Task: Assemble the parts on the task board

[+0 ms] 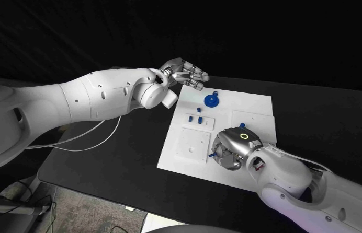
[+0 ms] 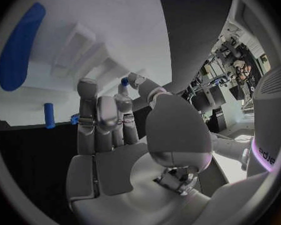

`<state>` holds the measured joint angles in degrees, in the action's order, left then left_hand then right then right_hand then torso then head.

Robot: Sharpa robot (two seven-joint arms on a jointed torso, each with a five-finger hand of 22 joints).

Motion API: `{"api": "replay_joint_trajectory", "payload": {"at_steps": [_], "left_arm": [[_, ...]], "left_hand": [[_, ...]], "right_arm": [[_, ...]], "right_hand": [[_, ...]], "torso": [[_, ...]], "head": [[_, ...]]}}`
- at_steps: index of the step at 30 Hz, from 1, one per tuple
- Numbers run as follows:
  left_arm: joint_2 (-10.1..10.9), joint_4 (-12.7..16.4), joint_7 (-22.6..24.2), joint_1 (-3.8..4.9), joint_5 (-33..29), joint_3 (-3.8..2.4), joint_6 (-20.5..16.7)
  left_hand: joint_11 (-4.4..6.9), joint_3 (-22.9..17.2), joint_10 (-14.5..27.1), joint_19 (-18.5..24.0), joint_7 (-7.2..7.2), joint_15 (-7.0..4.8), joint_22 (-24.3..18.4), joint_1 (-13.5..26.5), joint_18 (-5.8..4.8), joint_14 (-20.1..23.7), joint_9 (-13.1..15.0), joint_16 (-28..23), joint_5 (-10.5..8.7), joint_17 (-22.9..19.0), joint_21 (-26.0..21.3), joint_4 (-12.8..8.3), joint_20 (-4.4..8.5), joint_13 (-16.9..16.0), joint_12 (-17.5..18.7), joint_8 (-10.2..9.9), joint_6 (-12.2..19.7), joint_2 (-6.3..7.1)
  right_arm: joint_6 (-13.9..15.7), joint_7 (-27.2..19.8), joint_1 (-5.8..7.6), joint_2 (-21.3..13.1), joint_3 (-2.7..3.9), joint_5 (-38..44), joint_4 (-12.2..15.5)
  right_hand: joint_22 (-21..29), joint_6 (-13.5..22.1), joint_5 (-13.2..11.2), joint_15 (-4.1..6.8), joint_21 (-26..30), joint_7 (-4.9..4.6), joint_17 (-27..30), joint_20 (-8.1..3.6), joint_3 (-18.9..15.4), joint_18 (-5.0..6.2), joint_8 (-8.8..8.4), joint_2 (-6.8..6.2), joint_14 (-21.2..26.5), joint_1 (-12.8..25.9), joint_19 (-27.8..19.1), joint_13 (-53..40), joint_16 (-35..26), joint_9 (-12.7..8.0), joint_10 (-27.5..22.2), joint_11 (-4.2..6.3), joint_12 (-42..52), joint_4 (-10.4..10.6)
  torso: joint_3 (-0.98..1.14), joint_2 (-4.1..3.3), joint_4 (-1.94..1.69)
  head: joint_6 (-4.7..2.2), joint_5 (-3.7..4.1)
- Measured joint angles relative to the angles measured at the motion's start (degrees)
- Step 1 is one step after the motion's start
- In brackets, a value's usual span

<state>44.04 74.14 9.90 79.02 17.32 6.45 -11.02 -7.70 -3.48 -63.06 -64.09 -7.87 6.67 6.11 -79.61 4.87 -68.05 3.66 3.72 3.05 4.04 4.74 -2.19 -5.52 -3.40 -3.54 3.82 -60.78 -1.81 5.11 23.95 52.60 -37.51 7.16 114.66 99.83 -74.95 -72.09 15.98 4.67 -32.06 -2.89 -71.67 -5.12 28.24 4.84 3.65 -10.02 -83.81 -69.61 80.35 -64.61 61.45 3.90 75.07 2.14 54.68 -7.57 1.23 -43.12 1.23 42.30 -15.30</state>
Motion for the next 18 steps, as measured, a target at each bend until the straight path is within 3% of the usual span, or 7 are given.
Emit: {"api": "replay_joint_trajectory", "payload": {"at_steps": [6, 10, 14, 18], "left_arm": [[0.7, 0.6, -0.7, 0.0, 0.0, 0.01, 0.3], [1.6, 1.2, -1.9, 0.0, 0.3, 0.01, 1.3], [2.7, 1.8, -4.1, 0.0, 1.2, 0.03, 3.4], [3.7, 2.4, -6.5, 0.0, 2.5, 0.13, 6.3]], "left_hand": [[0.87, 0.2, -1.5, -1.7, 0.21, -1.31, 0.4, 0.0, -0.03, -2.9, 0.0, 0.1, 0.0, 0.4, 1.4, 0.2, 1.01, 0.0, 0.0, 0.0, 0.2, 0.0], [1.5, 0.6, -3.2, -4.2, 0.21, -2.73, 1.4, 0.4, -0.41, -6.9, 0.0, 1.9, 0.0, 1.2, 3.3, 0.6, 2.37, 0.0, 0.0, 0.0, 0.2, 0.4], [2.07, 0.5, -4.1, -6.0, 0.21, -4.12, 3.3, 0.4, -0.46, -10.1, 0.0, 4.3, 0.0, 2.4, 6.2, 0.7, 4.17, 0.0, 0.0, 0.0, 0.2, 0.39], [2.47, -0.1, -4.5, -5.8, 0.28, -5.13, 6.2, 0.6, -0.43, -11.5, 0.0, 6.1, 0.0, 5.4, 9.6, 0.9, 4.84, 0.0, 0.0, 0.0, 0.1, 0.63]], "right_arm": [[1.9, -0.2, 0.02, -0.5, 1.29, 0.2, 1.0], [2.8, -0.4, 0.07, -0.8, 2.4, 0.2, 1.5], [3.4, -0.5, 0.14, -1.1, 3.65, 0.0, 1.7], [3.9, -0.6, 0.16, -1.3, 4.78, -0.2, 1.7]], "right_hand": [[0.0, -0.2, 0.0, 0.0, -0.2, 0.18, 0.0, 0.0, 0.0, 0.0, 0.0, 0.0, 0.0, 0.0, 0.0, 0.0, 0.0, 0.0, 0.0, 0.0, 0.0, 0.0], [0.0, -0.2, 0.0, 0.05, -0.2, 0.14, 0.0, 0.0, 0.1, 0.0, 0.0, 0.0, 0.0, 0.0, 0.0, 0.0, 0.0, 0.0, 0.1, 0.06, 0.0, 0.1], [0.0, -0.4, 0.0, 0.16, -0.2, 0.06, 0.1, 0.0, 0.2, 0.0, -0.01, 0.0, -0.2, 0.0, 0.0, 0.0, 0.0, 0.0, 0.2, 0.2, 0.0, 0.2], [0.0, -0.4, 0.0, 0.16, -0.2, 0.06, 0.1, -0.3, -0.2, 0.0, -0.01, -0.01, -0.2, 0.0, 0.3, -0.1, 0.0, 0.0, 0.2, 0.2, 0.0, 0.5]], "torso": [[-0.01, 0.01, 0.04], [-0.01, 0.03, 0.08], [0.0, 0.04, 0.08], [0.03, 0.04, 0.08]], "head": [[-0.44, 0.34], [-0.75, 0.56], [-1.3, 0.85], [-1.92, 1.27]]}}
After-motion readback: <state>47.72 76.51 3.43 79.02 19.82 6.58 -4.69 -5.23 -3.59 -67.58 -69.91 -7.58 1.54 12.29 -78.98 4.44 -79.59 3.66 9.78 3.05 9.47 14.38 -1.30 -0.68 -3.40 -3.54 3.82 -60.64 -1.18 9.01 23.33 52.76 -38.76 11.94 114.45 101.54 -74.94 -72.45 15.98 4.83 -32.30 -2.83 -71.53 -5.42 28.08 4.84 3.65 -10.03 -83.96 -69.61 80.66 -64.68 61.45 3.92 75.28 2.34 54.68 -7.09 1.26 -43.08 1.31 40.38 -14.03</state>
